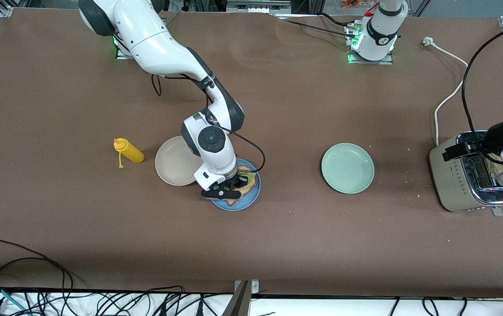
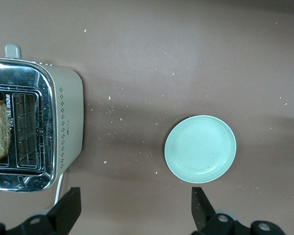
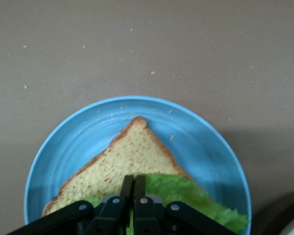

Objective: Make sandwich in blue plate with both arms
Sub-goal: 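Carry the lettuce with the right gripper over the bread on the blue plate, then open the right gripper to drop the lettuce onto the bread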

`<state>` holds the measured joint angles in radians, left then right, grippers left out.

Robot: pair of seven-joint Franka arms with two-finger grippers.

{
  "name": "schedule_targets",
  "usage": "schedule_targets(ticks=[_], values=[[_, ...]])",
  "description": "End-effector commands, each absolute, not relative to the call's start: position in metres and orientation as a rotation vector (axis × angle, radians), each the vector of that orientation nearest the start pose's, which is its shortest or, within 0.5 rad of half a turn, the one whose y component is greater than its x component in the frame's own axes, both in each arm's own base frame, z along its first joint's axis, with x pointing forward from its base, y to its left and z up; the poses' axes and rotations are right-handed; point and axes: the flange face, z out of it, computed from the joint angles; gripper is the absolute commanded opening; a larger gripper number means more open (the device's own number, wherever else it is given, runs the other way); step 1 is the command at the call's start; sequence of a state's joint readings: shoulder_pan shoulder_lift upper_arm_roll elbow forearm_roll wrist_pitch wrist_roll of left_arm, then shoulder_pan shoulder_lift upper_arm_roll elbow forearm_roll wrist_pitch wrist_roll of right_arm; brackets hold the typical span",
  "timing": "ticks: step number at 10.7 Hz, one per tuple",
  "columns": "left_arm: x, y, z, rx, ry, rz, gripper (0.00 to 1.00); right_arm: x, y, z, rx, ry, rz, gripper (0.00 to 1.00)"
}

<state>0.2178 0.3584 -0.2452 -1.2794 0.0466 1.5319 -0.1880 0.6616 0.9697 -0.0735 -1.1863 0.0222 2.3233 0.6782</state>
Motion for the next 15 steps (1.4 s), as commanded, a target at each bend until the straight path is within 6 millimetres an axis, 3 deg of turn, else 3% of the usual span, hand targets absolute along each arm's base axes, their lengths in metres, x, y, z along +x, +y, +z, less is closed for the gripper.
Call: schedule_targets(ticks=[1,2,4,7,9,12,15], values=[[0.647,0.017,0.549,-3.135,-0.229,0.147,0.99,0.654,0.435,0.211,-3.087,-0.13,-0.352,0.99],[0.647,0.017,0.549,-3.135,-0.229,0.147,0.99,0.658,0.432,0.213,-3.085,-0.234,-0.367,1.0],[0.647,0.019,0.55,-3.132,-0.232,0.141,0.99,0.663,0.427,0.218,-3.082,-0.24,-0.379,1.0],[0.646,0.049,0.552,-3.137,-0.179,0.134,0.99,0.664,0.421,0.237,-3.089,-0.276,-0.335,1.0],[0.642,0.087,0.554,-3.14,-0.187,0.129,0.99,0.683,0.381,0.276,-3.052,-0.348,-0.248,1.0],[0.632,0.146,0.551,-3.146,-0.221,0.13,0.99,0.691,0.319,0.335,-3.023,-0.451,-0.114,1.0],[0.633,0.193,0.532,-3.143,-0.263,0.105,0.99,0.677,0.246,0.401,-3.003,-0.462,-0.015,1.0]])
